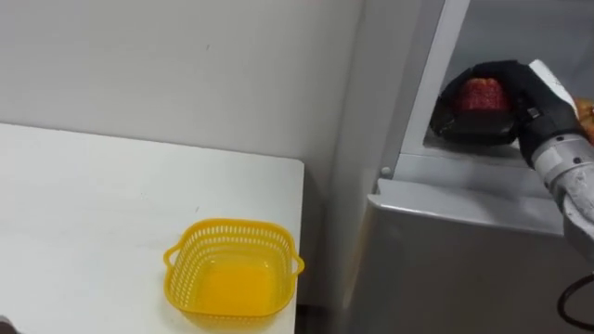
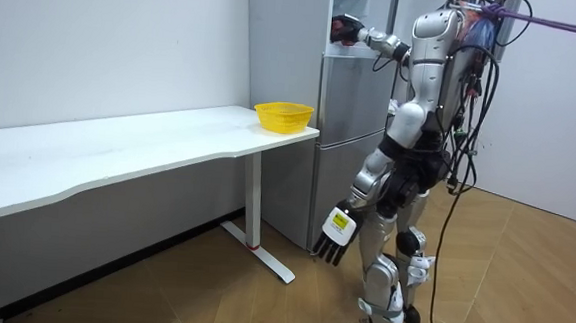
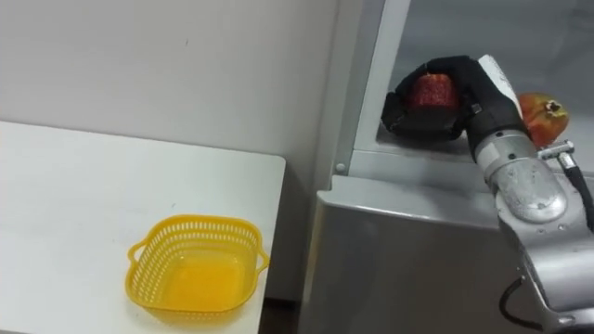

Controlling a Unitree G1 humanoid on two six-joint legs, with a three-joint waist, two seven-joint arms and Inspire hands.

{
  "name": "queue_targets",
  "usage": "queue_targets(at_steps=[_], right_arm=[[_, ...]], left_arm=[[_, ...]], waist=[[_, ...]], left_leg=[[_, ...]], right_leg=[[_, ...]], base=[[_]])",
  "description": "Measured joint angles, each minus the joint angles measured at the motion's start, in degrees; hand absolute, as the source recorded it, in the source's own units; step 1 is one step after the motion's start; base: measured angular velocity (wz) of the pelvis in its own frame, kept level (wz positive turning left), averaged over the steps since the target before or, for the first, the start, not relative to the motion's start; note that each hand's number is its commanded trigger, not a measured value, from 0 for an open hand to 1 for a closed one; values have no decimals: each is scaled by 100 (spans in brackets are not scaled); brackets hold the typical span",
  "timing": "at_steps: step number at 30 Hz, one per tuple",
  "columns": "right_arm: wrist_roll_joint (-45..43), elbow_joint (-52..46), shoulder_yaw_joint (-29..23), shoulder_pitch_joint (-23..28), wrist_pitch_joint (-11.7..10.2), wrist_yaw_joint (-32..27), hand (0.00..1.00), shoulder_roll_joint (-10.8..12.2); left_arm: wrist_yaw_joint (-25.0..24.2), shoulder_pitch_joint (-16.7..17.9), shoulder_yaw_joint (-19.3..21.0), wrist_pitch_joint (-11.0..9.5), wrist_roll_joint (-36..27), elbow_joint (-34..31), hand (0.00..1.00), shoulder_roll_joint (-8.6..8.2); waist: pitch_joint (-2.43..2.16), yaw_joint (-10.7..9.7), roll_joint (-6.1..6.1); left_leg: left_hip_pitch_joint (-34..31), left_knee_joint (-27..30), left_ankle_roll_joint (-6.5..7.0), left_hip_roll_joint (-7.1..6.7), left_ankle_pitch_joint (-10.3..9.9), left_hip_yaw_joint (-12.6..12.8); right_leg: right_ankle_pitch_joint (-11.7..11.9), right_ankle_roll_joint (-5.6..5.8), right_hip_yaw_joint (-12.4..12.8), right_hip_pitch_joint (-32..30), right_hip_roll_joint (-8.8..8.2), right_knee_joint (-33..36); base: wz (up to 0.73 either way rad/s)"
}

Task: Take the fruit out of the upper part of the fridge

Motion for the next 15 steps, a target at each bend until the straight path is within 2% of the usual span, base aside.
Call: queue_targets(at_steps=[2,4,8,12,15], right_arm=[[-255,-268,1,108,24,-183,100,120],[-423,-455,1,191,24,-428,100,272],[-666,-987,2,438,24,-830,100,420],[-898,-1666,3,685,-90,-1267,100,474],[-1481,-2151,3,855,-266,-1490,100,525]], left_arm=[[14,4,-28,-4,22,-2,0,-36],[74,3,-117,-47,33,2,0,-45],[141,20,-238,-123,-6,22,0,-46],[240,57,-321,-248,-7,69,0,-56],[229,114,-310,-335,5,75,0,-57]], waist=[[-33,-1,62],[-31,-8,73],[-23,-14,67],[30,-8,69],[64,-3,90]], left_leg=[[7,-3,-3,0,4,5],[72,-37,-8,0,21,26],[85,-37,-9,-2,21,50],[112,-15,-8,-2,21,51],[102,-28,-8,5,18,52]], right_leg=[[0,0,19,-1,1,0],[0,0,63,0,5,2],[0,0,85,2,6,3],[0,-1,70,39,5,3],[1,-1,67,47,11,8]], base=[[-5],[-7],[-5],[0],[0]])
